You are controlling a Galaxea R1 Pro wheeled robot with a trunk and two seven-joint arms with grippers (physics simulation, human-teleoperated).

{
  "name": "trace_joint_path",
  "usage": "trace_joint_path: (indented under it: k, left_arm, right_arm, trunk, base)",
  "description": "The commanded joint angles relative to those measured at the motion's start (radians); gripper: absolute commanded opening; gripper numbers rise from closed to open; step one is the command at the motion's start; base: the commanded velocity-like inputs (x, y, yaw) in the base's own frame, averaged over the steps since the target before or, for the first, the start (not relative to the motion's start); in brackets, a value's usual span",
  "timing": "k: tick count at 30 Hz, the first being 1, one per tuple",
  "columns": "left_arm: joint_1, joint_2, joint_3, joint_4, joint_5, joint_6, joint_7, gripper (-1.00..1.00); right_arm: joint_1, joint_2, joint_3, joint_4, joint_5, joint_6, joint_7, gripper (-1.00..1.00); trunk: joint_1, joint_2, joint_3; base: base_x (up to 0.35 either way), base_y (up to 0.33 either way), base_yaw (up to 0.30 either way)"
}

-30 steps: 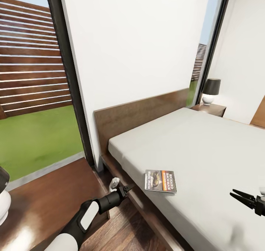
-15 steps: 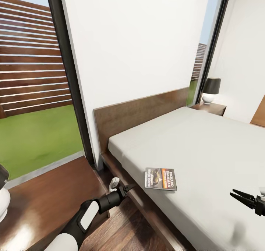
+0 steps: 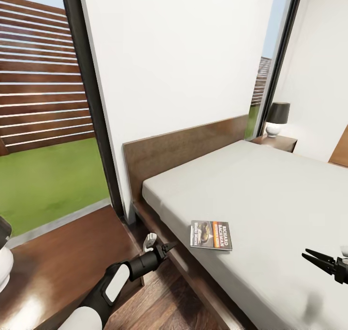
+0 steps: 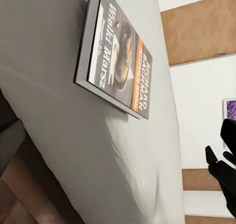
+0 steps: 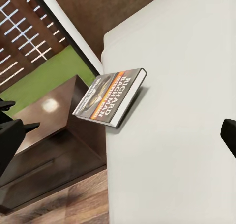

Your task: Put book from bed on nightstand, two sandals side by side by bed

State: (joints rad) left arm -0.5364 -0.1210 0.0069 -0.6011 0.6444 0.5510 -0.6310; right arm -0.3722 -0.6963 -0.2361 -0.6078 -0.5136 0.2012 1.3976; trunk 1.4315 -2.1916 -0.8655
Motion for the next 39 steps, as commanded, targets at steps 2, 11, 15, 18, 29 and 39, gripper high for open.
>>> trace_joint_path:
  k: [2, 11, 15, 18, 29, 39]
  left_arm:
    - [0.000, 0.000, 0.001, 0.000, 0.006, 0.007, 0.000, 1.00]
    - [0.000, 0.000, 0.001, -0.002, 0.007, 0.007, -0.001, 1.00]
    - [0.000, 0.000, 0.001, -0.002, 0.007, 0.007, -0.002, 1.00]
    - [0.000, 0.000, 0.001, -0.002, 0.008, 0.007, -0.002, 1.00]
    - [0.000, 0.000, 0.001, -0.002, 0.008, 0.007, -0.003, 1.00]
    - [0.000, 0.000, 0.001, -0.002, 0.008, 0.007, -0.003, 1.00]
  right_arm:
    - [-0.001, 0.000, 0.000, 0.000, -0.003, 0.011, 0.003, 1.00]
    - [-0.001, 0.000, 0.000, 0.000, -0.003, 0.011, 0.003, 1.00]
    - [-0.001, 0.000, 0.000, 0.000, -0.003, 0.011, 0.004, 1.00]
    - [-0.001, 0.000, 0.000, 0.000, -0.003, 0.011, 0.004, 1.00]
    - [-0.001, 0.000, 0.000, 0.000, -0.003, 0.011, 0.004, 1.00]
    - [-0.001, 0.000, 0.000, 0.000, -0.003, 0.012, 0.004, 1.00]
  trunk:
    - [0.000, 0.000, -0.001]
    - [0.000, 0.000, -0.001]
    - [0.000, 0.000, -0.001]
    - [0.000, 0.000, -0.001]
    - [0.000, 0.000, 0.000]
    - [0.000, 0.000, 0.006]
  base:
    - [0.000, 0.000, 0.000]
    - [0.047, 0.000, 0.000]
    - [0.184, 0.000, 0.000]
    - [0.078, 0.000, 0.000]
    - [0.010, 0.000, -0.018]
    - [0.000, 0.000, -0.104]
